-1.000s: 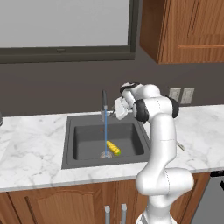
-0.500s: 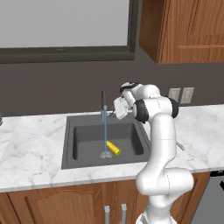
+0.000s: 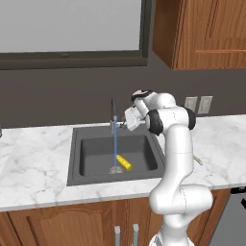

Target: Turn on the sink faucet. Then move the corn from the counter to the sink. Turn off the sink. Move the vegetable from the sink to the pot next to the stove. Finally move the pot to the front right burner.

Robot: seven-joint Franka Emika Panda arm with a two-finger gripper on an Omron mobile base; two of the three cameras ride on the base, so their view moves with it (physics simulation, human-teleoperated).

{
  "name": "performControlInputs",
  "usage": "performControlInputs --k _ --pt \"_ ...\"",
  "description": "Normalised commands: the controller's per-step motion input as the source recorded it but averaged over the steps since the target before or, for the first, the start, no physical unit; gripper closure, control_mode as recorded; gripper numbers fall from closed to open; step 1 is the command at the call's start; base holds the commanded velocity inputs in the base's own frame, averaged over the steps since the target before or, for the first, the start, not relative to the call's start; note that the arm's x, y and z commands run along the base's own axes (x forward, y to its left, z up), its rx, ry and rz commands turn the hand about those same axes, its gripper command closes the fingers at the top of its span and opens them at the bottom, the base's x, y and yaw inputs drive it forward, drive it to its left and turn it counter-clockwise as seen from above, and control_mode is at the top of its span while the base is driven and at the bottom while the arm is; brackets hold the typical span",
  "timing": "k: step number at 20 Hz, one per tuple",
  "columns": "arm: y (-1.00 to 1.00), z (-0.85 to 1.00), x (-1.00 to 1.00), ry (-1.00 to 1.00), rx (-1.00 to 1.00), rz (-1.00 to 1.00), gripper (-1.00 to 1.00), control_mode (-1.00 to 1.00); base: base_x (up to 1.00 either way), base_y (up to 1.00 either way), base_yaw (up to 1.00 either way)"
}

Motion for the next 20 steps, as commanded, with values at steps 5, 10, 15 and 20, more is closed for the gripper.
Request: performControlInputs --k 5,10,15,20 --pt "0.37 0.24 0.0 0.08 0.0 0.0 -1.0 -1.0 0.0 0.0 0.0" --pt "0.41 0.29 0.0 0.06 0.0 0.0 -1.0 -1.0 0.0 0.0 0.0" --pt "0.45 0.27 0.0 0.05 0.0 0.0 -1.0 -1.0 0.0 0.0 0.0" --pt "0.29 0.05 0.0 0.01 0.0 0.0 -1.0 -1.0 0.0 0.0 0.0"
